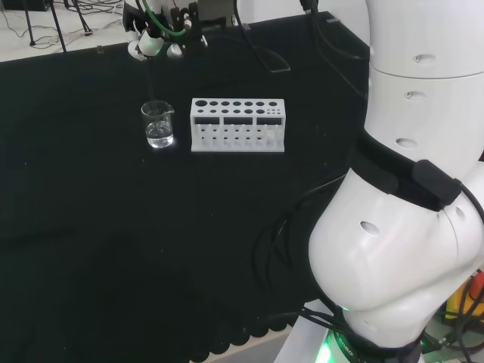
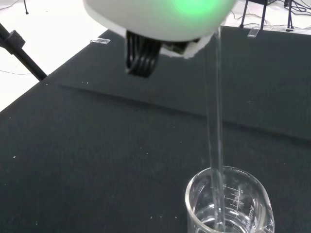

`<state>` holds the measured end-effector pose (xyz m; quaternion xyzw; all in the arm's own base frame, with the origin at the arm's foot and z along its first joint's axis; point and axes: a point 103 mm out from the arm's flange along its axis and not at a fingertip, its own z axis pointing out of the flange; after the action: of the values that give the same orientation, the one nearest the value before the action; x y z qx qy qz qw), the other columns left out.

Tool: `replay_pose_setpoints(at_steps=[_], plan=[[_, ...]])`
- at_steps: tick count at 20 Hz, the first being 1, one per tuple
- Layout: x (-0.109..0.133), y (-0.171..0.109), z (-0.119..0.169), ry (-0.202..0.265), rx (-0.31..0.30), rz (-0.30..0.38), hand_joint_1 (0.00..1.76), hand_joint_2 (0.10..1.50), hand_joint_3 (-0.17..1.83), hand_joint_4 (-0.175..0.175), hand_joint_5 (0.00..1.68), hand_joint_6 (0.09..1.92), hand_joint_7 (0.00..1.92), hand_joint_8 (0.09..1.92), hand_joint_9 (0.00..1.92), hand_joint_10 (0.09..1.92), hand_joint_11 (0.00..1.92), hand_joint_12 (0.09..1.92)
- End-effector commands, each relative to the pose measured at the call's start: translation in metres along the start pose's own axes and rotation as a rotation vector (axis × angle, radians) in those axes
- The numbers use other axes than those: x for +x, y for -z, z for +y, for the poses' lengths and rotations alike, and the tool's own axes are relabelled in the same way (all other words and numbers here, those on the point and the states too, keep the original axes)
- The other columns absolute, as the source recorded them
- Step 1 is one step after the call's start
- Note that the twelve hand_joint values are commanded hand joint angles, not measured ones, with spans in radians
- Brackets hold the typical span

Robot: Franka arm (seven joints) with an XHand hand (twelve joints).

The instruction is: Put the glass rod back on the white test tube rack.

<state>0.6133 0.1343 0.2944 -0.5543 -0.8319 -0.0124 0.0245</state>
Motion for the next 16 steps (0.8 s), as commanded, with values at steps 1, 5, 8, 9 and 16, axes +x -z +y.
replay_pose_setpoints(at_steps=[1, 5, 8, 9, 16], plan=[[0.0, 0.002, -0.003, -0.007, 0.0, -0.009, 1.21, 0.57, 0.91, -0.175, 1.18, 0.95, 1.55, 1.06, 1.89, 0.76, 1.84, 0.74], [0.002, 0.006, -0.004, -0.006, -0.003, -0.012, 1.21, 0.57, 0.91, -0.175, 1.18, 0.95, 1.55, 1.06, 1.89, 0.76, 1.84, 0.74], [0.005, 0.016, -0.005, -0.005, -0.018, -0.004, 1.21, 0.57, 0.91, -0.175, 1.18, 0.95, 1.55, 1.06, 1.89, 0.76, 1.84, 0.74], [0.005, 0.022, -0.006, -0.004, -0.025, -0.006, 1.21, 0.57, 0.91, -0.175, 1.18, 0.95, 1.55, 1.06, 1.89, 0.76, 1.84, 0.74], [0.0, 0.067, -0.022, -0.023, -0.072, -0.025, 1.21, 0.57, 0.91, -0.175, 1.18, 0.95, 1.55, 1.06, 1.89, 0.76, 1.84, 0.74]])
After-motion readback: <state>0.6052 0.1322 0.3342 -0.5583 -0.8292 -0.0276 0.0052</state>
